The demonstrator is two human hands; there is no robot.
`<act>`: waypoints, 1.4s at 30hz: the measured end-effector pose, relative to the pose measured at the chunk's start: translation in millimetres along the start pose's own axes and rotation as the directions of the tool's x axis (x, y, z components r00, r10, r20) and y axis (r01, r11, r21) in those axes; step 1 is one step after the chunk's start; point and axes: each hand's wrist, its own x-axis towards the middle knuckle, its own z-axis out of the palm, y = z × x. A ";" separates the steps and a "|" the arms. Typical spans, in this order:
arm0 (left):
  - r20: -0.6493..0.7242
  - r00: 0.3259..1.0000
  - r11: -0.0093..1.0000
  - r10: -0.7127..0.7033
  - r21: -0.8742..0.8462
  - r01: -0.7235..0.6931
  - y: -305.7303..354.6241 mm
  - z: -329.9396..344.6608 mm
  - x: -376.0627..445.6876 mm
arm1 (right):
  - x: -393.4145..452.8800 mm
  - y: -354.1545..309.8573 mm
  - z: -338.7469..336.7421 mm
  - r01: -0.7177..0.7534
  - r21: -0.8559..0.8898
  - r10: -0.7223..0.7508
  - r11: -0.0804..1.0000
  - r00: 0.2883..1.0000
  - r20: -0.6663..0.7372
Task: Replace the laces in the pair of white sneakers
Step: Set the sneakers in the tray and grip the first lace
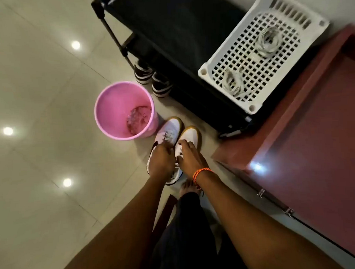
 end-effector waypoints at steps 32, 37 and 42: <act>-0.407 0.885 0.974 -0.225 -0.093 0.205 68.6 -21.7 -147.1 | -112.8 -40.2 -79.6 0.181 -0.080 -0.190 0.980 0.976 -0.111; -0.556 0.797 0.969 -0.236 -0.193 0.152 127.3 -56.7 -185.3 | -151.2 -70.6 -133.0 0.321 -0.041 -0.320 0.946 0.908 -0.272; -0.606 0.795 0.978 0.032 -0.144 -0.149 175.2 -75.3 -178.2 | -168.4 -74.2 -176.1 0.312 0.041 -0.215 0.949 0.736 -0.642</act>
